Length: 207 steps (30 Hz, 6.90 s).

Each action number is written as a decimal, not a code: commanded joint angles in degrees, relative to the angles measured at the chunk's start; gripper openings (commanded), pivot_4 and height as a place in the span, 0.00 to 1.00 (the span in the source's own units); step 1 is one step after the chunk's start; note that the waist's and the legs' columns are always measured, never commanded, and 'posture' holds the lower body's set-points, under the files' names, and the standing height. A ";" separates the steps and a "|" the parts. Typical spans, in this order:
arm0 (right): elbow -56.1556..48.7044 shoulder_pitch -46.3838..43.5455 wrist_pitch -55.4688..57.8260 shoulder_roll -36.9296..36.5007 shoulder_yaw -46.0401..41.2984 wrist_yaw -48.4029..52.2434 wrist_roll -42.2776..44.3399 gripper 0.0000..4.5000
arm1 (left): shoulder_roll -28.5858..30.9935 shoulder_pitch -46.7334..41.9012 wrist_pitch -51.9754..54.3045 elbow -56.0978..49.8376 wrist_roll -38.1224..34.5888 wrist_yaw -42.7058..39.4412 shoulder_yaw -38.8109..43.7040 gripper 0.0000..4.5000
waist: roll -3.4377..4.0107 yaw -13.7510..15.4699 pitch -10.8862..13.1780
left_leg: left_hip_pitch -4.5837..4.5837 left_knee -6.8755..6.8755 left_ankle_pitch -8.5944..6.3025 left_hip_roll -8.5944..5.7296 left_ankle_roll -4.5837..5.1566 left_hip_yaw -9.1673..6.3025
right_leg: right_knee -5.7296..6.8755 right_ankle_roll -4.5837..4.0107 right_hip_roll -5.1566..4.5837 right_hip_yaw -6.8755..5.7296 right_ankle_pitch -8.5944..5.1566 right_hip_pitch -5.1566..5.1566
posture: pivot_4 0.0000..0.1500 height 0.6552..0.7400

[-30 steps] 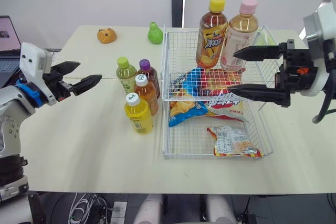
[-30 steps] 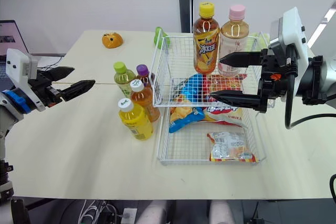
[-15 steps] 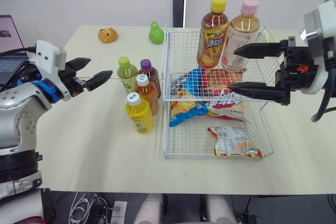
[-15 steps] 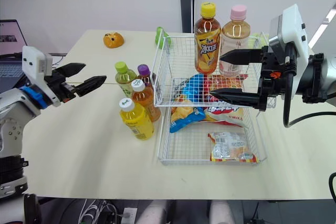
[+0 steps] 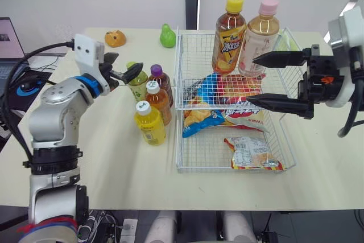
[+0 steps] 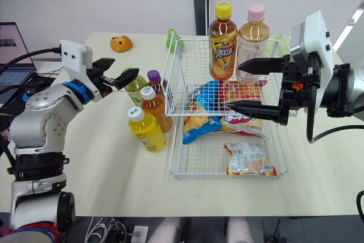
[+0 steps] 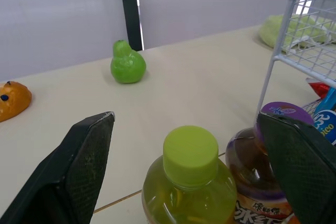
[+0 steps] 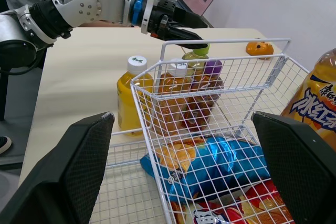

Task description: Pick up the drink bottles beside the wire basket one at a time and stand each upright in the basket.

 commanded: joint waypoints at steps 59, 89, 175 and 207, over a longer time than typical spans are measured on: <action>-1.45 16.70 -3.30 -8.98 -22.79 5.31 2.87 1.00 | 8.11 -68.16 2.41 53.34 2.12 -42.60 -9.89 0.30 | -0.13 -0.35 0.09 | -0.14 0.00 0.00 -0.03 0.02 -0.01 | -0.04 0.13 0.03 -0.10 -0.04 -0.02 | 1.00 1.00; -3.68 22.59 -4.51 -6.94 -28.88 2.14 3.68 1.00 | -12.15 -64.51 -13.98 65.00 12.95 -39.67 -10.16 0.30 | -0.18 -0.23 0.12 | -0.24 0.06 0.00 -0.09 0.02 0.00 | 0.04 0.16 0.01 -0.09 -0.05 -0.12 | 1.00 1.00; 7.90 -5.23 -10.64 -0.70 3.92 23.50 -4.92 1.00 | -3.02 25.87 28.52 -50.19 -23.39 7.52 16.33 0.99 | 0.11 1.32 -0.08 | 0.08 0.02 0.01 0.09 -0.04 0.07 | -0.02 -0.10 0.04 0.06 0.04 0.08 | 1.00 1.00; 5.48 -2.88 -9.03 -1.37 0.21 20.49 -4.45 1.00 | -0.89 27.29 19.91 -47.06 -24.62 10.41 10.64 0.30 | 0.11 1.47 -0.08 | 0.06 -0.02 0.00 0.09 -0.03 0.06 | -0.09 -0.10 0.03 0.04 0.03 0.08 | 1.00 1.00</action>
